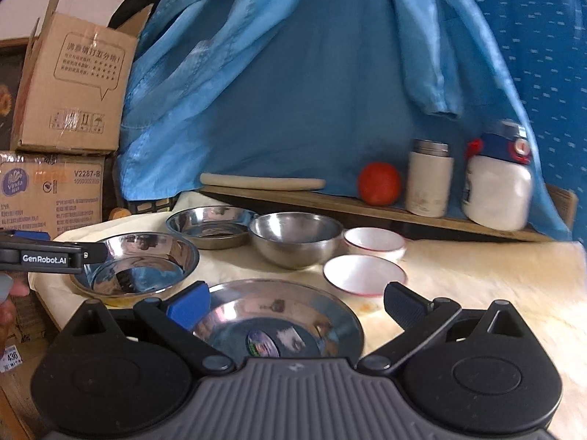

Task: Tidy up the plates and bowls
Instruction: 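Move both grippers to the large deep steel plate and grip its rim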

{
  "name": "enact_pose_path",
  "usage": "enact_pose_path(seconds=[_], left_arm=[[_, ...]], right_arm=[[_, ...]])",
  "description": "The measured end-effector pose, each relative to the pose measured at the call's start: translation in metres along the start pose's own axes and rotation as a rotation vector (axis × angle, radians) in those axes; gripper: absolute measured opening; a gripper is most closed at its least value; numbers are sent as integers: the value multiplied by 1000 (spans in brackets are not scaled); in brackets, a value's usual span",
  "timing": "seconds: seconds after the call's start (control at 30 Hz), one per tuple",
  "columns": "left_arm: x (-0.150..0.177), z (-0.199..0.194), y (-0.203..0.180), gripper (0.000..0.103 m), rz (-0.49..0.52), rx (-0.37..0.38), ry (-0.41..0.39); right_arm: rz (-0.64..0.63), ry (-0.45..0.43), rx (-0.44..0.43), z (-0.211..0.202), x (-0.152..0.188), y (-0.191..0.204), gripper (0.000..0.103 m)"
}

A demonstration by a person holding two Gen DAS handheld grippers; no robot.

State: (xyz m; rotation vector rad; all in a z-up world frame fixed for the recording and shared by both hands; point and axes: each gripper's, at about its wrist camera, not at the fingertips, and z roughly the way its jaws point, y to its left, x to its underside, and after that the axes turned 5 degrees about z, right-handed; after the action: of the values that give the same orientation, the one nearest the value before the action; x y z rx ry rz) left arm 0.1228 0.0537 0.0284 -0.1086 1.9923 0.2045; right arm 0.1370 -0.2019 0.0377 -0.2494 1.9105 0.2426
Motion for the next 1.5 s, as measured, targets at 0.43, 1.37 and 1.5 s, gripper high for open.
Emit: enact_pose_path(seconds=[0.43,1.37,1.5], left_arm=[[-65,76,8,102,13,134,112],[-92,209,-1,93,-26,155,347],[-91,214,3,85,-61,195,354]], right_arm=[[-81,109,-192,86,-63,-9,103],[-27,403,-381,282,-116,1,82],[-29,436,-383,295,-113,7,73]])
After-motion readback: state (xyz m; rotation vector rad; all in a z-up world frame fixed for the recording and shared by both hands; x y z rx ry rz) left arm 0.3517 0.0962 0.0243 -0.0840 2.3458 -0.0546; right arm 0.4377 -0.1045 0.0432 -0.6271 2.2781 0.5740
